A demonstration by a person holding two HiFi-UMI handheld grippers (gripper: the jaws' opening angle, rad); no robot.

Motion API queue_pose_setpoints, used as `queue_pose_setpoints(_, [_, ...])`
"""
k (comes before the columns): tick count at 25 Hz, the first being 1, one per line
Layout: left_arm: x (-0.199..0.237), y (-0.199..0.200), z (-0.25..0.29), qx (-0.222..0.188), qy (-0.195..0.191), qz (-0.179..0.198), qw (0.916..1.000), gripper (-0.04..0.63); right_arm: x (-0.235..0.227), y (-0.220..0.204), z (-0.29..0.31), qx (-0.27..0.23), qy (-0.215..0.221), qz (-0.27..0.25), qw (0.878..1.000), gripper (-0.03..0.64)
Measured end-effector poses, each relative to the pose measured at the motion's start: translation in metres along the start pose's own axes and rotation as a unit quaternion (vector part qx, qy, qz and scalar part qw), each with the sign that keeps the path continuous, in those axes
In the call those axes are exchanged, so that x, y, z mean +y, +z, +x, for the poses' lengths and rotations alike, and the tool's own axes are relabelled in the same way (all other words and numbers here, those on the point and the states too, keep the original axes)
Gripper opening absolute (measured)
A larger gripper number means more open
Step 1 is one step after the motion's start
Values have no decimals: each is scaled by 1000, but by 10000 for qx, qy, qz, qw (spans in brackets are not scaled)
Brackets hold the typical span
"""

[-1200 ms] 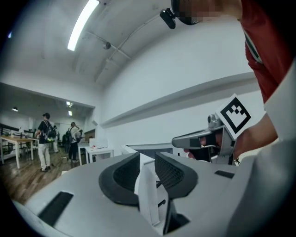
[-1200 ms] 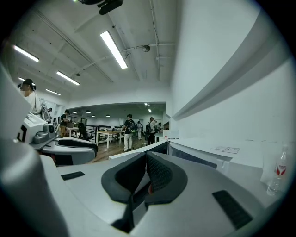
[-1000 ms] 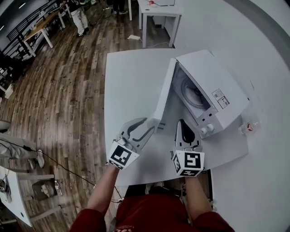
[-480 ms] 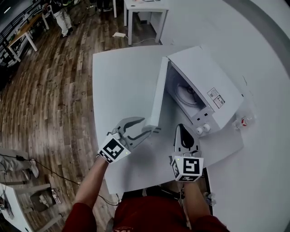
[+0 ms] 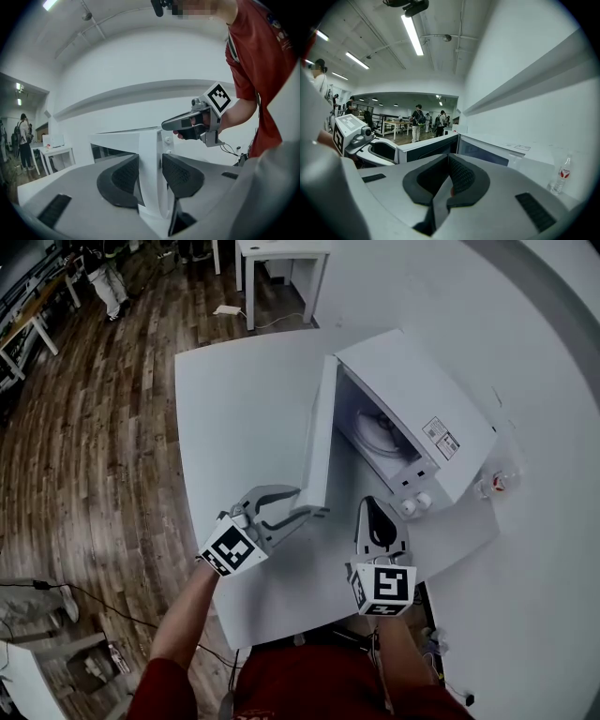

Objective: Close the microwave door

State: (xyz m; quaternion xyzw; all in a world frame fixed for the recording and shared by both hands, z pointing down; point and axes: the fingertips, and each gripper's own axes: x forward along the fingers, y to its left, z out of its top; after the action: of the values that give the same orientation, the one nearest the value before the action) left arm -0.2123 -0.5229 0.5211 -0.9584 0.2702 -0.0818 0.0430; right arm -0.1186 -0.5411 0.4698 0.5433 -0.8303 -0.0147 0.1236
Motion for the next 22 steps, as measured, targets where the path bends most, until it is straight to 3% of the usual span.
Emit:
queue_pose_setpoints(10, [-6,3,10,-44,-282,-34,9996,163,-10,0,-9,-26,-257,2,9997,28])
queue_pose_setpoints(22, [-23,12,42,38,-260,-7,9997,156,-44,-5,-21,-120,-425,120,9990,28])
